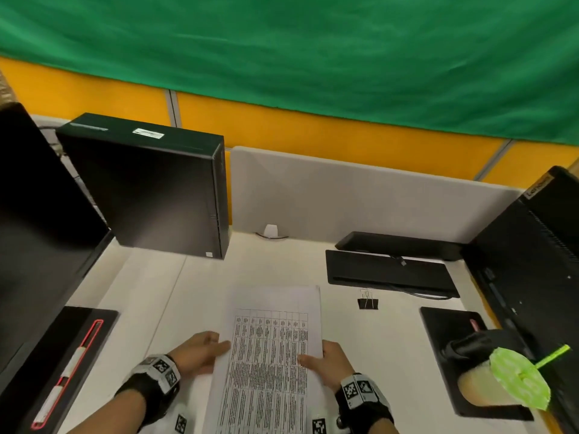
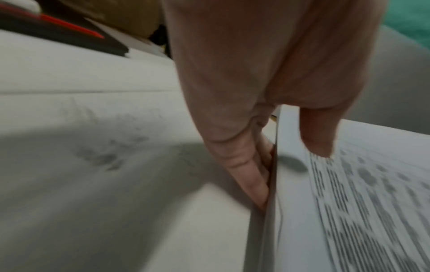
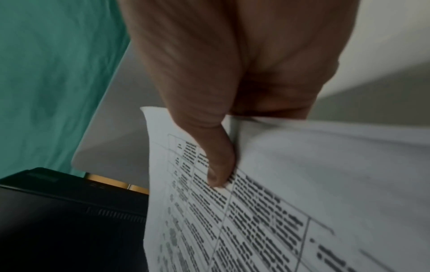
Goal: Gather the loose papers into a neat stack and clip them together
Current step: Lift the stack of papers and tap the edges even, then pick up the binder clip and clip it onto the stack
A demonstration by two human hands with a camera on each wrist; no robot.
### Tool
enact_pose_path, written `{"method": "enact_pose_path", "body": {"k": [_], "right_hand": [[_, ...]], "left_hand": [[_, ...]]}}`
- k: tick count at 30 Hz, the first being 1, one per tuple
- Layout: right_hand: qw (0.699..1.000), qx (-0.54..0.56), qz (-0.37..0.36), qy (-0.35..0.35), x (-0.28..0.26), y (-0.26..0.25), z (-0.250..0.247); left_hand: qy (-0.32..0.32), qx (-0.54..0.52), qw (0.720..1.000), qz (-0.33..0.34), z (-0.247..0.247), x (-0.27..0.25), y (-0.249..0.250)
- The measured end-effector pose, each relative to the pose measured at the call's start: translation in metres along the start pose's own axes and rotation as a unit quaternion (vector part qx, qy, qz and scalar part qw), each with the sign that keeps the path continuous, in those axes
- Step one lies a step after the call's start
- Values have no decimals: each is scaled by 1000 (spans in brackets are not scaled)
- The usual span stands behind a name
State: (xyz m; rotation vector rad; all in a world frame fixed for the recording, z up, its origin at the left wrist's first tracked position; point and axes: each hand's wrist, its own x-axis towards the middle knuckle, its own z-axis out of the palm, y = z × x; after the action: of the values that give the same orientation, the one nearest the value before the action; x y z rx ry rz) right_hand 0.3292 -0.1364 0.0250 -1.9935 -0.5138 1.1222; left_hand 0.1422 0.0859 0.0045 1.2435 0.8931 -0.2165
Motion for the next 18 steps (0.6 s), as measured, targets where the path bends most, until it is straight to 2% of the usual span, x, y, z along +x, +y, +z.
{"method": "enact_pose_path", "body": {"k": [2,5,8,10,13,16,18], "right_hand": [[1000,-1,5,-9,4,3,-3],[1000,11,4,-19,9,9,-8],[999,31,10,-29,15,17,-11],[998,26,25,-43,18,19,-12],[998,1,52,-42,23,22,-13],[987,-95,107,-75,28,13,-23],[972,-166,148,-82,37,2,-43]], "left_hand": [[-15,-72,997,-14,-8,14,3],[-37,-116,992,-30,-12,25,12],[-97,-110,988,-41,-9,33,16],[-104,-79,991,-39,-8,39,14],[-80,18,996,-14,-3,46,13],[-3,104,994,32,7,50,7],[35,120,991,54,7,52,0]]}}
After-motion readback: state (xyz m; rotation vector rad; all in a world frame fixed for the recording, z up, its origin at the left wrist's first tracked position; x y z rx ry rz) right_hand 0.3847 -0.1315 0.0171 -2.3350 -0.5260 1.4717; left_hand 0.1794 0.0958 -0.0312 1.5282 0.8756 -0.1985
